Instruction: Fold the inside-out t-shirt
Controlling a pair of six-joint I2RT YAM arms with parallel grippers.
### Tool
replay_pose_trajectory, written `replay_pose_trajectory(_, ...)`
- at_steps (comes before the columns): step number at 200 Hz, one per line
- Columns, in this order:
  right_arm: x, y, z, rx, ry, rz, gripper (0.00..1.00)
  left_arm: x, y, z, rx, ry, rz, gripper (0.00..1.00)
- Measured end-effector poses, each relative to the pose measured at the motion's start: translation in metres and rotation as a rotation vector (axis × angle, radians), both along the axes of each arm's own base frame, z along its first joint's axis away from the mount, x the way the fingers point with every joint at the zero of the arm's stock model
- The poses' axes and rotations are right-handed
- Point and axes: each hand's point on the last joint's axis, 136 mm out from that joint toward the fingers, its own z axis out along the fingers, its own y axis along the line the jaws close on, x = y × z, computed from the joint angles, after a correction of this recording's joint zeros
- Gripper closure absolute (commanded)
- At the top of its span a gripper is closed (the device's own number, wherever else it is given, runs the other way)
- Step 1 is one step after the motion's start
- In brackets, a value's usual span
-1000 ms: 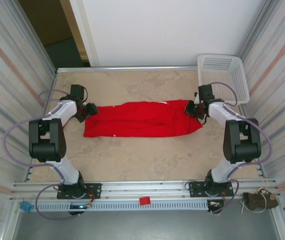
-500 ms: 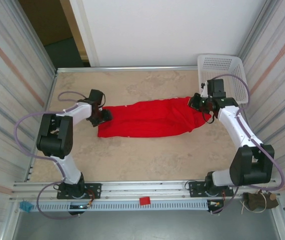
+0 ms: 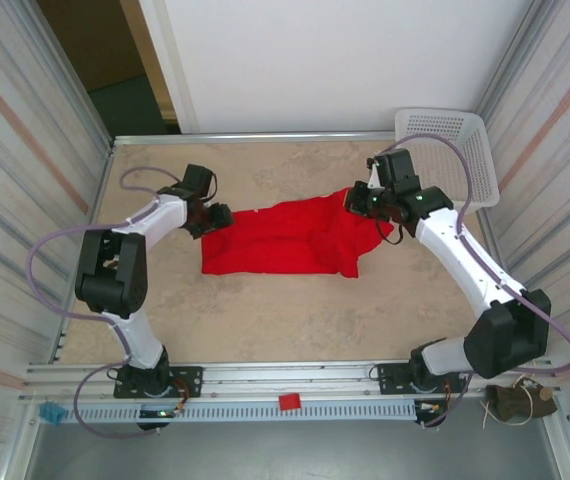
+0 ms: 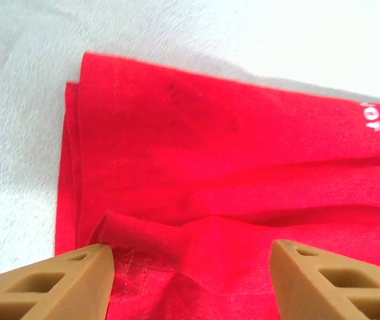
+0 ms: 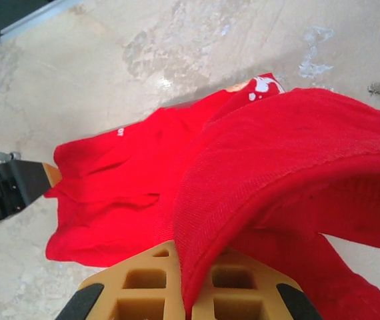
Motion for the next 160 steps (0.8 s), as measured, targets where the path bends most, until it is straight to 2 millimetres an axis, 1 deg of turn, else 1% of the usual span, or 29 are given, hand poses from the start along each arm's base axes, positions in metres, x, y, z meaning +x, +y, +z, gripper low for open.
replay_pose_trajectory(14,0.002,0.012,0.004,-0.009,-0.006,0.008,1.00,0.004,0.001,0.007,-0.015,-0.014,0.001,0.36)
replay_pose_trajectory(27,0.005,0.026,0.012,-0.015,-0.022,0.023,1.00,0.008,0.006,0.014,-0.030,-0.024,0.014,0.36)
replay_pose_trajectory(47,0.010,0.048,0.022,-0.021,-0.046,0.038,1.00,0.013,0.020,0.019,-0.049,-0.031,0.046,0.36)
replay_pose_trajectory(68,0.013,0.068,0.023,-0.034,-0.055,0.046,1.00,0.015,0.034,0.024,-0.073,-0.035,0.072,0.36)
replay_pose_trajectory(86,0.019,0.085,0.017,-0.057,-0.051,0.053,1.00,0.017,0.042,0.031,-0.099,-0.047,0.089,0.36)
replay_pose_trajectory(114,0.034,0.117,0.004,-0.103,-0.047,0.069,1.00,0.017,0.050,0.043,-0.137,-0.074,0.103,0.36)
replay_pose_trajectory(134,0.040,0.146,-0.009,-0.134,-0.041,0.096,1.00,0.014,0.055,0.048,-0.165,-0.090,0.115,0.36)
replay_pose_trajectory(160,0.040,0.183,-0.026,-0.171,-0.029,0.142,1.00,0.008,0.064,0.050,-0.203,-0.098,0.143,0.35)
